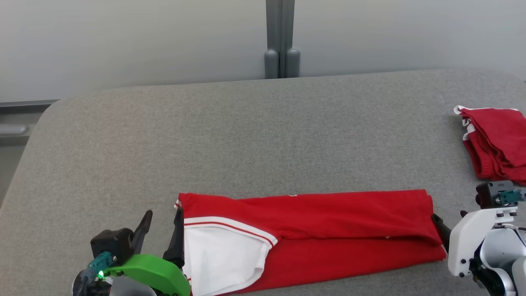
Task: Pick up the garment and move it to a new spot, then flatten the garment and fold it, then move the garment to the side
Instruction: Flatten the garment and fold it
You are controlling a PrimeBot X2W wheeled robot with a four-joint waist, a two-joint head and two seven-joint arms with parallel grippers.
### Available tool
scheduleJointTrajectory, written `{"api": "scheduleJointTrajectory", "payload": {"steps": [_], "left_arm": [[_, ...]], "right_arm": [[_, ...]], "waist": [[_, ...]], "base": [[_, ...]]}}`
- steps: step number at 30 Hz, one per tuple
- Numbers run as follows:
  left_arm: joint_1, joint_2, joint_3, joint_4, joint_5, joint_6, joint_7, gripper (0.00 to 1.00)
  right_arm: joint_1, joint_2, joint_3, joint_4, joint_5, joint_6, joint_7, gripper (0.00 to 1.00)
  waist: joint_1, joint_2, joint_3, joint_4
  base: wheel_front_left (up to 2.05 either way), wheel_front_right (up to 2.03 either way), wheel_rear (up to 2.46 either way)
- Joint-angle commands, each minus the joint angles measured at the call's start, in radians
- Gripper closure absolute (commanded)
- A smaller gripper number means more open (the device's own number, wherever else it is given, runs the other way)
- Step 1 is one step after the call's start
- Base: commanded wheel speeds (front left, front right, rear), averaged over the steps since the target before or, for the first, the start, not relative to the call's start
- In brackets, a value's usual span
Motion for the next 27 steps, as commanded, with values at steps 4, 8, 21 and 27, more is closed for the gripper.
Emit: {"api": "scheduleJointTrajectory", "payload": {"steps": [4, 8, 21, 27], "left_arm": [[-0.021, -0.008, 0.012, 0.031, 0.008, 0.014, -0.029, 0.0], [-0.027, 0.002, 0.007, 0.034, 0.025, 0.02, -0.028, 0.0], [-0.028, 0.026, 0.002, 0.01, 0.036, 0.044, -0.007, 0.0], [-0.014, 0.031, 0.001, 0.009, 0.034, 0.052, -0.001, 0.0]], "right_arm": [[-0.044, 0.009, -0.007, 0.072, -0.015, -0.002, 0.001, 0.0], [-0.076, 0.02, -0.029, 0.171, -0.029, -0.002, -0.02, 0.0], [-0.159, 0.056, -0.047, 0.498, -0.06, -0.002, -0.134, 0.53], [-0.182, 0.043, -0.045, 0.561, -0.046, -0.002, -0.169, 1.0]], "waist": [[0.0, 0.0, 0.008, 0.034], [0.0, 0.0, 0.022, 0.064], [0.0, 0.0, 0.033, 0.113], [0.0, 0.0, 0.004, 0.084]], "base": [[0.0, 0.0, 0.0], [0.0, 0.0, 0.0], [0.0, 0.0, 0.0], [0.0, 0.0, 0.0]]}}
